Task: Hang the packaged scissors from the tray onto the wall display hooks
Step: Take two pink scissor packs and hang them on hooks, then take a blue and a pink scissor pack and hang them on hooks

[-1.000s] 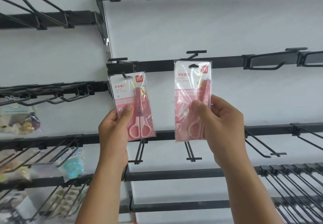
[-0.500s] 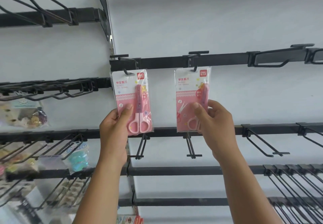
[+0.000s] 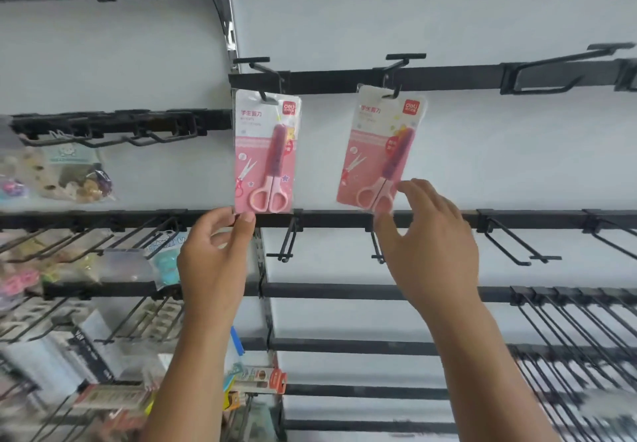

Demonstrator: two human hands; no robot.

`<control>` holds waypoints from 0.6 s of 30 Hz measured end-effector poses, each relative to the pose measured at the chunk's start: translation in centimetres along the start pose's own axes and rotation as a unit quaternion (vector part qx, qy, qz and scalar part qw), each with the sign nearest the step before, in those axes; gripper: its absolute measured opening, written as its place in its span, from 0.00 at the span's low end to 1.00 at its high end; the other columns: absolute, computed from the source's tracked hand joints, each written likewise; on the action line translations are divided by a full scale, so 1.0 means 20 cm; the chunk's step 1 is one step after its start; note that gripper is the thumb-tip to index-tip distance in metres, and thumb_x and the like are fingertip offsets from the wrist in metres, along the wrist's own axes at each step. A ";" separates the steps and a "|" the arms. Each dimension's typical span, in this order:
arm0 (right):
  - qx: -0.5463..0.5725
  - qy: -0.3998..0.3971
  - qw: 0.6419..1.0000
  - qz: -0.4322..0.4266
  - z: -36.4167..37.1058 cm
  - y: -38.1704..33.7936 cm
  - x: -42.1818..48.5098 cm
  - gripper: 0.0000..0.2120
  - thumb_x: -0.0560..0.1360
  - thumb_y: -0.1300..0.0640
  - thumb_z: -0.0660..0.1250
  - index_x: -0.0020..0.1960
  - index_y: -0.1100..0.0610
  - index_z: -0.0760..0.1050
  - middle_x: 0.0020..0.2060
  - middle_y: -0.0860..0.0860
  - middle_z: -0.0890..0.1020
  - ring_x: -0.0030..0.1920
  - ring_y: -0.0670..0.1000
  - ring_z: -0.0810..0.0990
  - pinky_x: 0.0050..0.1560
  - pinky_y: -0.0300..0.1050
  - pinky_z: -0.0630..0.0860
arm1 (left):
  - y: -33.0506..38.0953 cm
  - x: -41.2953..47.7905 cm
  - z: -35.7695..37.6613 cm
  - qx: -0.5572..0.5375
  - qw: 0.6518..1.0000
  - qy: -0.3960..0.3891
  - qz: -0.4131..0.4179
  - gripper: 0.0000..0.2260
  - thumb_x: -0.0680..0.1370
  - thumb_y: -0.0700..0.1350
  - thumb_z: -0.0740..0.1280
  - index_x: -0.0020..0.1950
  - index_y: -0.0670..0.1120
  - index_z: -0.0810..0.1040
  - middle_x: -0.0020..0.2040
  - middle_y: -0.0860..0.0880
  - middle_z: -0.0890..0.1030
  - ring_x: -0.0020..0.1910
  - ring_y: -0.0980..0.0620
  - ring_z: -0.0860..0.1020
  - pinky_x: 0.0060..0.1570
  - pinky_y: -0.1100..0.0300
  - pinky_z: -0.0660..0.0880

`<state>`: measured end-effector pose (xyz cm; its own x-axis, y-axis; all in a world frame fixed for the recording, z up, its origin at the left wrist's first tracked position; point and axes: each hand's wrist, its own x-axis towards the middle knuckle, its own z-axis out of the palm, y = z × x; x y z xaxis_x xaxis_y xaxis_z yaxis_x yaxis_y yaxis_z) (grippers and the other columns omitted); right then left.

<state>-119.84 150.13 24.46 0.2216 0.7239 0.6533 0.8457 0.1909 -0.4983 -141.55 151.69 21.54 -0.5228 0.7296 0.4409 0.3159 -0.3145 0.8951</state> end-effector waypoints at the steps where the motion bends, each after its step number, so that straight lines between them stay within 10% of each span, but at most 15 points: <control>1: -0.008 -0.001 1.000 -0.011 0.01 -0.03 -0.04 0.18 0.78 0.49 0.64 0.66 0.53 0.76 0.64 0.47 0.79 0.62 0.55 0.77 0.56 0.52 0.74 | -0.01 -0.02 -0.03 0.020 1.000 -0.004 0.009 0.15 0.77 0.58 0.69 0.58 0.51 0.79 0.56 0.57 0.81 0.55 0.55 0.80 0.56 0.55 0.76; 18: -0.138 -0.254 0.955 0.058 0.57 -0.54 -0.89 0.22 0.80 0.48 0.59 0.73 0.49 0.70 0.76 0.47 0.68 0.73 0.54 0.67 0.69 0.52 0.65 | -0.72 -0.17 -0.78 0.379 0.887 -0.189 0.185 0.17 0.75 0.51 0.71 0.60 0.45 0.80 0.65 0.45 0.78 0.61 0.38 0.76 0.54 0.44 0.76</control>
<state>-138.47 142.71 11.70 0.1164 0.9716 0.2062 0.9413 -0.0418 -0.3349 -156.69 144.15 8.21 -0.0147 0.8582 0.5131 0.9266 -0.1811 0.3295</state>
